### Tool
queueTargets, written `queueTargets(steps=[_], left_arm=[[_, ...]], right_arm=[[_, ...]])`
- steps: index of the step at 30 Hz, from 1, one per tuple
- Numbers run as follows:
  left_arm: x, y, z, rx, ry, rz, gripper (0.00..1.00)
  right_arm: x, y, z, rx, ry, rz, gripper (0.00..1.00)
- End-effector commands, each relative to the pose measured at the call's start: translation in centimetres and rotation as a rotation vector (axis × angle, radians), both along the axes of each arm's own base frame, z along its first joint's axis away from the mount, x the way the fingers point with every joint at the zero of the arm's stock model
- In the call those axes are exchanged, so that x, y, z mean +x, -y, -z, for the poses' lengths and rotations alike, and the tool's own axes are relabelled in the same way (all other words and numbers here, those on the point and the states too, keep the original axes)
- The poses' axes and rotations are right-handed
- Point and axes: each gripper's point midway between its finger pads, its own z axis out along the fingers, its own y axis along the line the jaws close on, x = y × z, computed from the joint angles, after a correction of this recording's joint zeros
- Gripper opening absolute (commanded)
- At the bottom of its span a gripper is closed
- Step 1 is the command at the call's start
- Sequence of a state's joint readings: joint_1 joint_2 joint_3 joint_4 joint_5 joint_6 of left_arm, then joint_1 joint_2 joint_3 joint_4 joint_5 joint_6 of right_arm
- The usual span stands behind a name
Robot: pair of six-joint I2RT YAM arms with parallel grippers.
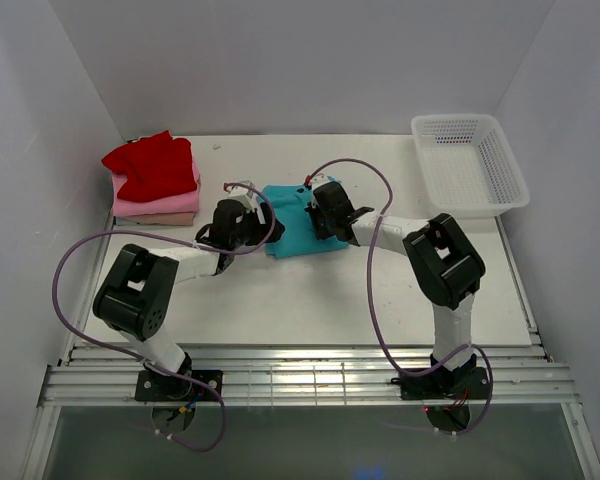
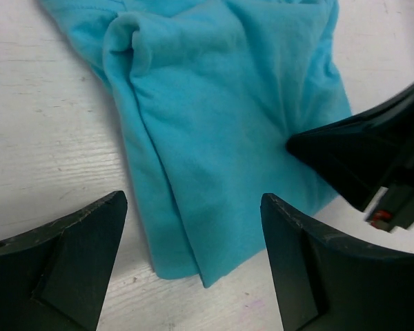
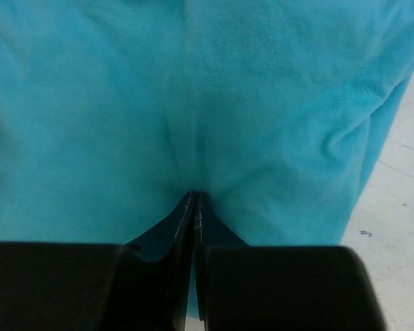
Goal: Fold and stack the t-shirts
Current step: Fold the tshirt
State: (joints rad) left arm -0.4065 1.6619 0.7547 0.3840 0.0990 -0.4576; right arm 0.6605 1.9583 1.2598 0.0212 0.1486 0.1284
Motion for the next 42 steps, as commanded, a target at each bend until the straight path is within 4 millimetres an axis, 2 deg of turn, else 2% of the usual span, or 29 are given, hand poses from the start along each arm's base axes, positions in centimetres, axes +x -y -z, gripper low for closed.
queueTargets(steps=[1,6,9,10,14,16,19,23,35,40,42], left_arm=[[-0.4,1.6,-2.2,-0.092,0.018,0.1,0.89],[-0.2,1.3,-0.7,-0.156,-0.023,0.117,0.9],[0.1,0.4,0.9,-0.153,-0.056,0.088,0.91],[0.3,0.1,1.4,-0.144,-0.063,0.069,0.96],[0.4,-0.6,3.1,-0.132,-0.076,0.04,0.97],[0.3,-0.1,4.3,-0.152,-0.111,0.058,0.97],[0.4,0.8,5.1,-0.204,-0.139,0.076,0.98],[0.3,2.3,5.1,-0.28,-0.144,0.097,0.98],[0.8,7.9,6.5,-0.255,-0.14,0.143,0.98],[1.0,8.1,7.8,-0.239,-0.153,0.13,0.97],[1.2,8.1,7.9,-0.235,-0.149,0.126,0.92]], right_arm=[[0.0,-0.3,0.7,0.009,-0.033,0.003,0.08],[-0.7,0.2,2.9,-0.034,-0.097,0.011,0.08],[-1.1,0.5,3.5,-0.044,-0.113,0.014,0.08],[-1.2,0.5,3.6,-0.044,-0.115,0.015,0.08],[-1.5,0.8,3.9,-0.051,-0.123,0.016,0.08],[-1.6,0.8,3.9,-0.052,-0.124,0.015,0.08],[-1.8,0.9,4.1,-0.059,-0.129,0.013,0.08],[-2.0,0.9,4.6,-0.06,-0.14,0.008,0.08],[-3.2,-0.5,4.9,-0.052,-0.153,-0.028,0.08],[-3.5,-0.7,4.7,-0.045,-0.144,-0.036,0.08],[-3.8,-0.7,4.8,-0.043,-0.146,-0.04,0.08]])
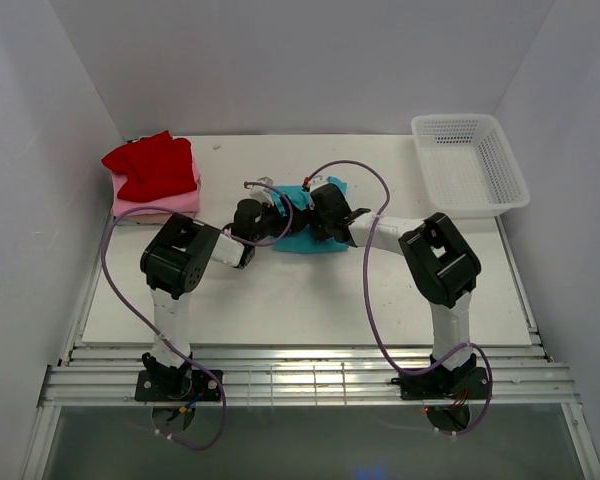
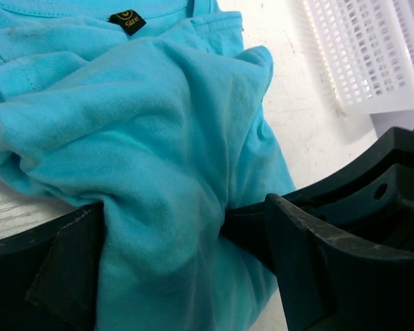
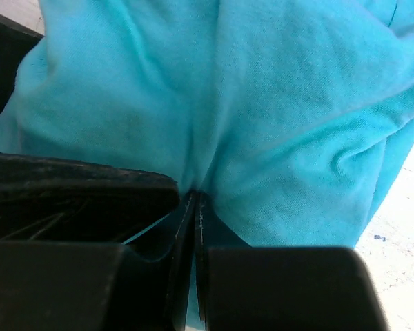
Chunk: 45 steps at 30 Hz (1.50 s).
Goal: Fold and stack the t-shirts
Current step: Fold the tshirt
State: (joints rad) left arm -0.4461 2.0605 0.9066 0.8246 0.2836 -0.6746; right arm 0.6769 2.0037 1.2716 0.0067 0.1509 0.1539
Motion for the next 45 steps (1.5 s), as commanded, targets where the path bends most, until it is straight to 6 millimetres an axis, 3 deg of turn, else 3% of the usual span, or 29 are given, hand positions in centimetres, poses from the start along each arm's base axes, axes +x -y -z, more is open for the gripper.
queueTargets(steps=[1,3,4,6,7,9,13,16,17,18,20,21,23,24,26,31,33,34,37,38,39,40,41,43,44,45], left_arm=[[-2.6,0.1,5.8,0.085,-0.174,0.021,0.88],[-2.0,0.1,5.8,0.091,-0.169,0.011,0.74],[-2.0,0.0,6.6,0.102,-0.185,0.007,0.55],[-1.8,0.0,7.2,0.116,-0.19,0.003,0.39],[-1.5,0.0,7.6,0.132,-0.19,0.001,0.19],[-1.2,-0.1,8.0,0.15,-0.185,0.0,0.01],[-0.6,-0.7,7.0,0.209,-0.14,-0.005,0.0],[-0.2,-2.4,4.9,0.307,-0.099,-0.038,0.0],[0.3,-3.2,4.2,0.349,-0.069,-0.055,0.0],[0.7,-3.5,2.0,0.352,-0.032,-0.063,0.0],[1.1,-4.8,0.4,0.383,-0.02,-0.077,0.0],[1.4,-5.2,-1.6,0.394,0.02,-0.073,0.0],[1.6,-6.8,-2.6,0.432,0.012,-0.081,0.0],[2.2,-7.1,-4.5,0.447,0.053,-0.079,0.0],[2.4,-8.7,-5.1,0.49,0.028,-0.096,0.0],[4.2,-11.8,-9.3,0.598,0.076,-0.138,0.0],[4.2,-12.9,-10.0,0.637,0.064,-0.144,0.0],[4.9,-13.7,-11.2,0.642,0.081,-0.16,0.0],[5.7,-16.9,-12.5,0.698,0.075,-0.212,0.0],[6.5,-17.4,-14.0,0.696,0.102,-0.221,0.0],[6.9,-17.5,-14.4,0.681,0.109,-0.201,0.0],[7.3,-18.8,-14.8,0.681,0.102,-0.215,0.0],[8.3,-19.3,-16.8,0.668,0.136,-0.229,0.0],[9.4,-20.7,-17.1,0.66,0.129,-0.225,0.0],[10.4,-21.0,-19.5,0.644,0.173,-0.239,0.0],[11.0,-21.2,-20.1,0.633,0.178,-0.233,0.0]], right_arm=[[-3.1,-0.2,2.8,-0.026,-0.099,-0.045,0.08],[-3.4,-0.2,2.9,-0.026,-0.101,-0.049,0.08],[-3.5,-0.3,2.9,-0.023,-0.1,-0.05,0.08],[-3.8,-0.2,2.9,-0.021,-0.101,-0.052,0.08],[-4.0,-0.2,2.9,-0.019,-0.102,-0.053,0.08],[-4.7,0.1,3.0,-0.024,-0.111,-0.057,0.08],[-4.8,0.9,1.7,-0.024,-0.062,-0.033,0.1],[-4.6,2.2,-0.9,-0.029,-0.001,0.01,0.25],[-4.5,2.5,-2.9,-0.017,0.031,0.022,0.26],[-4.9,3.2,-3.4,-0.033,0.031,0.034,0.29],[-4.8,4.2,-6.2,-0.027,0.09,0.065,0.3],[-5.1,4.8,-6.8,-0.035,0.093,0.076,0.31],[-5.3,5.8,-9.1,-0.029,0.144,0.1,0.31],[-5.4,6.3,-9.6,-0.032,0.157,0.113,0.33],[-5.9,7.1,-11.1,-0.025,0.186,0.124,0.34],[-7.2,8.6,-11.4,-0.024,0.193,0.141,0.34],[-7.6,8.8,-11.5,-0.008,0.196,0.143,0.34],[-7.9,9.0,-11.3,-0.007,0.193,0.142,0.34],[-8.3,9.2,-10.7,-0.004,0.188,0.139,0.34],[-8.4,9.3,-10.7,-0.003,0.189,0.139,0.34],[-8.5,9.4,-10.6,-0.006,0.185,0.139,0.34],[-8.5,9.4,-10.6,-0.003,0.187,0.138,0.34],[-8.7,9.4,-10.3,-0.007,0.183,0.136,0.34],[-8.7,9.4,-10.2,-0.003,0.18,0.132,0.34],[-8.8,9.4,-9.9,-0.003,0.175,0.132,0.34],[-8.9,9.4,-9.7,-0.002,0.171,0.13,0.34]])
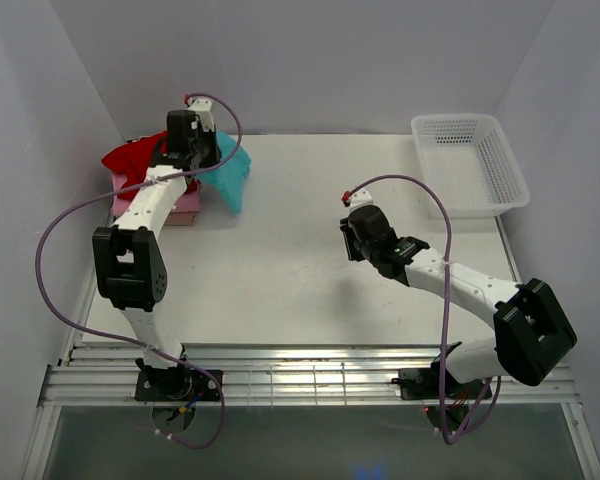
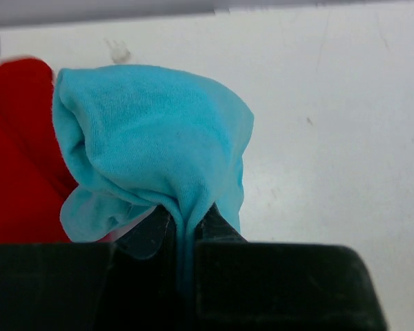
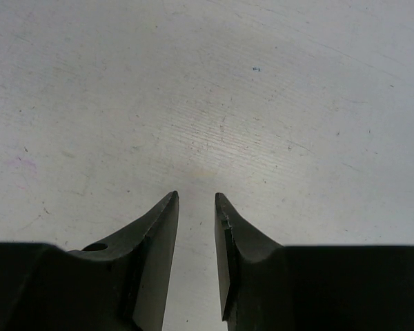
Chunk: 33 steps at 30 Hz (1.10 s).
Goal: Fold and stack the t-shirts
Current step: Fold the tshirt, then neatly place the folded tshirt to the corner
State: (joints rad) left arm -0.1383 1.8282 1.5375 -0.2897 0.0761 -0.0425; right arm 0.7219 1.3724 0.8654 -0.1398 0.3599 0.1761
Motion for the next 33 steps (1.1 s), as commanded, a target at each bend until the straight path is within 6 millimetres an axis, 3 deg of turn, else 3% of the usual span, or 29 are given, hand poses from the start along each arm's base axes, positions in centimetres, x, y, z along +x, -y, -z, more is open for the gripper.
queueTargets(steps=[1,2,3,5,6,7,10,13,15,16,17,19,20,27,33], left_arm=[[2.5,-2.3,-5.1,-0.017,0.083,0.021,0.0],[3.1,-2.7,-5.8,-0.021,0.096,0.024,0.0],[4.1,-2.9,-8.6,-0.018,0.157,0.054,0.0],[5.4,-4.3,-8.5,-0.027,0.148,0.044,0.0],[6.1,-4.4,-11.0,-0.029,0.201,0.059,0.0],[6.9,-6.5,-9.8,-0.028,0.172,0.03,0.0],[8.0,-8.5,-10.5,-0.014,0.186,0.015,0.0],[8.4,-11.1,-7.8,-0.011,0.146,-0.022,0.0],[8.1,-13.5,-6.7,-0.007,0.136,-0.06,0.0],[7.9,-14.2,-5.3,-0.006,0.12,-0.073,0.0],[7.6,-15.1,-4.8,-0.011,0.116,-0.089,0.0],[6.9,-17.4,-5.9,-0.011,0.159,-0.133,0.0],[6.3,-18.0,-4.7,-0.029,0.14,-0.155,0.0],[5.7,-22.4,-9.4,-0.067,0.25,-0.221,0.0],[5.1,-24.7,-10.1,-0.094,0.271,-0.253,0.0]], right_arm=[[-0.1,-0.3,-0.8,0.046,0.025,-0.003,0.34],[-0.2,-0.4,-0.7,0.05,0.021,-0.004,0.34],[-0.3,-0.4,-0.4,0.051,0.015,-0.007,0.34],[-0.5,-0.5,0.1,0.056,0.0,-0.013,0.34],[-0.7,-0.6,0.4,0.058,-0.009,-0.021,0.34],[-0.7,-0.6,0.6,0.055,-0.014,-0.022,0.34],[-0.9,-0.6,1.4,0.047,-0.031,-0.023,0.34],[-1.1,-0.8,1.8,0.05,-0.046,-0.032,0.34],[-1.3,-0.7,2.0,0.048,-0.051,-0.035,0.34],[-1.4,-0.6,2.3,0.043,-0.055,-0.034,0.34],[-1.4,-0.5,2.5,0.038,-0.059,-0.033,0.34],[-1.7,-0.2,3.2,0.022,-0.071,-0.032,0.33],[-1.7,-0.1,3.5,0.016,-0.075,-0.029,0.33],[-2.3,-0.1,4.1,0.012,-0.102,-0.042,0.33],[-2.5,0.1,4.0,0.011,-0.105,-0.043,0.33]])
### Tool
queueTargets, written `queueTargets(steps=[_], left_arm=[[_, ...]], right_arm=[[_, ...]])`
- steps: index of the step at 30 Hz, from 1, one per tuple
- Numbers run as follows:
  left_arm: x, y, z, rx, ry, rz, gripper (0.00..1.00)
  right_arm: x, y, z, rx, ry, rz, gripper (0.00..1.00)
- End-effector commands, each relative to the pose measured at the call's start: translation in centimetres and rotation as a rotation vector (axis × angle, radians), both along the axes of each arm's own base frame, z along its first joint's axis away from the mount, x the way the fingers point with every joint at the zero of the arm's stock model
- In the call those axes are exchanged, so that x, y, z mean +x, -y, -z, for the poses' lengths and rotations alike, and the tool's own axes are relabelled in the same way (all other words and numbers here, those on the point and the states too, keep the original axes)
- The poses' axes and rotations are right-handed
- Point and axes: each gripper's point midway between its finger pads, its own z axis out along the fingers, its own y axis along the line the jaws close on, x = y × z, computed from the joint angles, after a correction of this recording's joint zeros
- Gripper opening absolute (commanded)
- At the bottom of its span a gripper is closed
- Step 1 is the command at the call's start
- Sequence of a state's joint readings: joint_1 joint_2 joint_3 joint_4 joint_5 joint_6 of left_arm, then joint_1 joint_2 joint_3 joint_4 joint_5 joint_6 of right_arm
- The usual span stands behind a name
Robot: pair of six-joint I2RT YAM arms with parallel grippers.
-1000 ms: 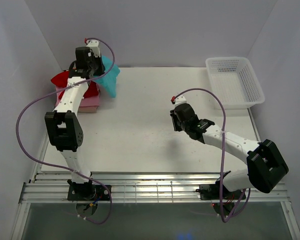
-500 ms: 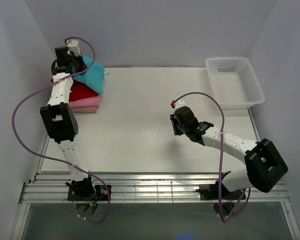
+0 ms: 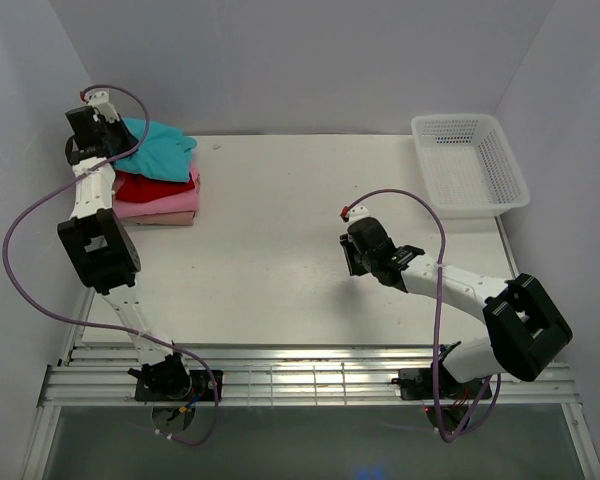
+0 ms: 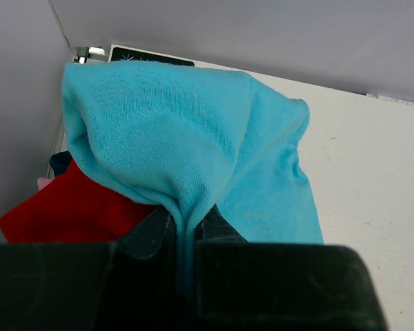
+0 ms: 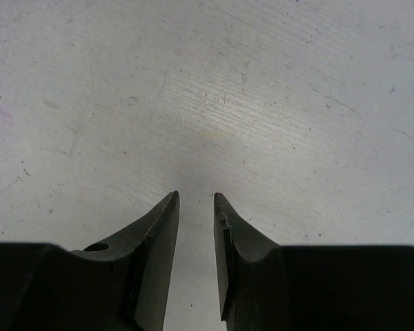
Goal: Fold and stack the t-shirts
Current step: Neatly place the folded tshirt to the corner
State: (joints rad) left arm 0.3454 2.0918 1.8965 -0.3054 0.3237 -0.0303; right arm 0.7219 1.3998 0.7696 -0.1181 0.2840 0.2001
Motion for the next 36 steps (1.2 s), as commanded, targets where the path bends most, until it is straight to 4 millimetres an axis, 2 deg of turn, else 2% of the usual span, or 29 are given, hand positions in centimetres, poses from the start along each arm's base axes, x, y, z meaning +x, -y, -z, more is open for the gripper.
queueTargets(steps=[1,3,4,8,9,13,16,17,18,19,21,22,23,25,26,27,28,29,30,31,32,33,35,36], left_arm=[[-1.0,-1.1,-7.9,0.012,0.169,-0.011,0.0],[-1.4,-1.3,-6.9,-0.002,0.153,-0.012,0.0],[-1.6,-1.2,-5.1,-0.02,0.129,-0.013,0.0],[-2.1,-1.5,-1.2,-0.034,0.059,-0.032,0.0],[-2.1,-1.6,0.6,-0.045,0.019,-0.036,0.0],[-2.5,-1.3,5.2,-0.096,-0.072,-0.041,0.0],[-2.4,-1.0,6.8,-0.133,-0.124,-0.04,0.0],[-2.3,-1.1,6.4,-0.133,-0.117,-0.048,0.04],[-2.2,-1.3,5.9,-0.135,-0.11,-0.066,0.12],[-2.3,-1.4,4.5,-0.126,-0.086,-0.074,0.38],[-2.1,-1.6,1.7,-0.104,-0.03,-0.086,0.53],[-2.1,-1.6,0.1,-0.092,0.002,-0.095,0.76],[-2.7,-1.5,-3.4,-0.066,0.063,-0.106,0.85],[-3.3,-1.4,-7.1,-0.01,0.147,-0.151,0.89],[-4.8,-1.0,-11.5,0.027,0.233,-0.176,0.97],[-5.3,-0.3,-14.4,0.055,0.315,-0.19,0.98],[-6.5,-0.7,-14.9,0.083,0.337,-0.26,0.98],[-7.6,-0.2,-16.9,0.1,0.391,-0.273,0.98],[-9.9,1.5,-22.1,0.122,0.53,-0.268,0.98],[-10.7,2.3,-22.6,0.118,0.549,-0.258,0.98],[-11.8,2.6,-24.0,0.12,0.581,-0.29,0.98],[-13.1,4.3,-25.9,0.114,0.624,-0.27,0.98],[-14.1,5.6,-25.6,0.098,0.624,-0.269,0.98],[-15.5,7.2,-26.6,0.067,0.657,-0.253,0.98]], right_arm=[[0.0,-0.3,-0.6,0.025,0.011,-0.002,0.33],[-0.1,-0.2,-0.6,0.023,0.008,-0.002,0.33],[-0.2,-0.2,-0.5,0.022,0.005,-0.002,0.33],[-0.3,0.0,-0.6,0.022,0.006,0.001,0.33],[-0.4,0.2,-0.5,0.018,0.005,0.003,0.33],[-0.5,0.3,-0.7,0.024,0.009,0.007,0.33],[-0.6,0.3,-1.1,0.033,0.013,0.009,0.33],[-0.6,0.3,-1.2,0.036,0.016,0.009,0.33],[-0.5,0.3,-1.5,0.039,0.024,0.013,0.34],[-0.5,0.4,-1.6,0.039,0.027,0.013,0.34],[-0.5,0.4,-2.0,0.043,0.036,0.016,0.35],[-0.4,0.4,-2.2,0.045,0.042,0.018,0.35],[-0.4,0.5,-2.3,0.047,0.045,0.019,0.35],[-0.1,0.3,-3.2,0.061,0.064,0.023,0.35],[0.0,0.2,-3.6,0.071,0.072,0.025,0.35],[0.1,0.3,-4.0,0.074,0.081,0.033,0.35],[0.3,0.1,-4.6,0.084,0.092,0.037,0.35],[0.4,0.1,-5.0,0.09,0.099,0.041,0.35],[0.5,0.2,-5.5,0.096,0.116,0.045,0.35],[0.6,0.2,-5.8,0.101,0.124,0.049,0.35],[0.7,0.3,-6.2,0.102,0.135,0.051,0.34],[0.8,0.5,-6.6,0.104,0.146,0.06,0.32],[0.9,0.8,-7.2,0.107,0.162,0.08,0.33],[0.9,1.1,-7.9,0.112,0.179,0.094,0.33]])
